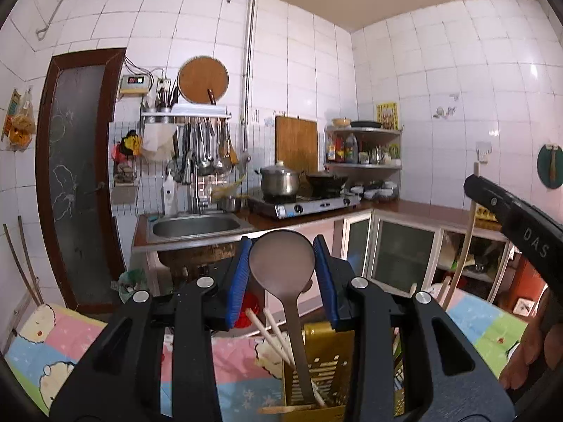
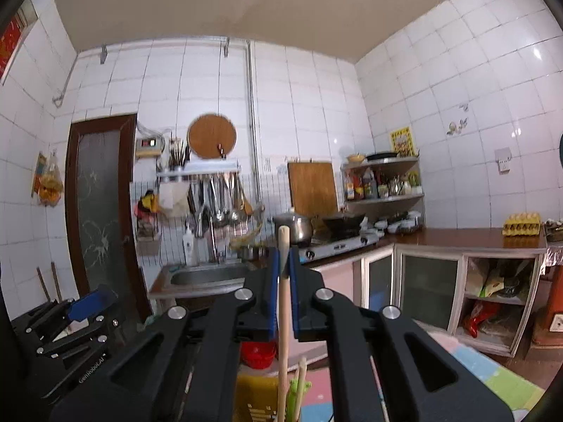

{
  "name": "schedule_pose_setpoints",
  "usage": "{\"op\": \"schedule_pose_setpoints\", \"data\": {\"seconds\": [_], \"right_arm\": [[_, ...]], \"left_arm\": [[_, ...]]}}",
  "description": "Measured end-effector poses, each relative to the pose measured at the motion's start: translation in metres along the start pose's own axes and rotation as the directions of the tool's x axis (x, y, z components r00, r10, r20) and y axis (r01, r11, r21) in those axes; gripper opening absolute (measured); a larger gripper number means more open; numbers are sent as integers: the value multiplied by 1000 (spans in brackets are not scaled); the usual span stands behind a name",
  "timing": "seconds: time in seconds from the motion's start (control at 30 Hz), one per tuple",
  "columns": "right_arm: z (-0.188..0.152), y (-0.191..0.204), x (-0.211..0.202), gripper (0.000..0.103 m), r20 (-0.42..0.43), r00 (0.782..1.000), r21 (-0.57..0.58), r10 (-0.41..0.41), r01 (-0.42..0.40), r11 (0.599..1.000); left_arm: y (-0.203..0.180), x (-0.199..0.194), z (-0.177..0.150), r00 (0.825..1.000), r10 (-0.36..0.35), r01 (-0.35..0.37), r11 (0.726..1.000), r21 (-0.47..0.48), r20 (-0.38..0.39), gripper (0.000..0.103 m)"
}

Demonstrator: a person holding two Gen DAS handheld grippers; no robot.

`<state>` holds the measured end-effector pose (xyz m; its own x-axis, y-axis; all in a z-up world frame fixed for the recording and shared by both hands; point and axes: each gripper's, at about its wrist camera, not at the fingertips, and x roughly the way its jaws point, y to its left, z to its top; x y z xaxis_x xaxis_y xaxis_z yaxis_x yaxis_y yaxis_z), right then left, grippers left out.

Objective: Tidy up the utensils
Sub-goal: 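Lower the metal spoon and chopstick into the holder and open both tools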

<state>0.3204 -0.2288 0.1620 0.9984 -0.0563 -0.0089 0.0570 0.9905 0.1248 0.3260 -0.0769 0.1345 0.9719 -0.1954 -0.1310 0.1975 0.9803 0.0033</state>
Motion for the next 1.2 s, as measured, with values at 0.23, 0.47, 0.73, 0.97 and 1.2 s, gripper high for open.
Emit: {"op": "schedule_pose_setpoints", "data": {"seconds": [0.23,0.47,0.73,0.97,1.2], "right_arm": [[-37,-6,13,6,-109,994,-29,-12,9,1000],[-50,-10,6,8,-171,985,-56,-37,28,998],[-21,-11,-34,58,-179,981,-60,-77,67,996],[-35,-7,-77,62,-307,947,-66,-99,82,994],[-108,-2,-113,62,-474,872,-78,-124,99,992]], "left_arm": [[5,24,-28,996,-10,8,1000,-21,-88,35],[21,29,-42,984,11,-21,998,-56,-175,63],[27,-33,-11,992,40,-45,998,-40,-120,95],[33,-79,-20,980,45,-51,998,-26,-192,98],[37,-102,-74,949,52,-50,999,14,-311,98]]}}
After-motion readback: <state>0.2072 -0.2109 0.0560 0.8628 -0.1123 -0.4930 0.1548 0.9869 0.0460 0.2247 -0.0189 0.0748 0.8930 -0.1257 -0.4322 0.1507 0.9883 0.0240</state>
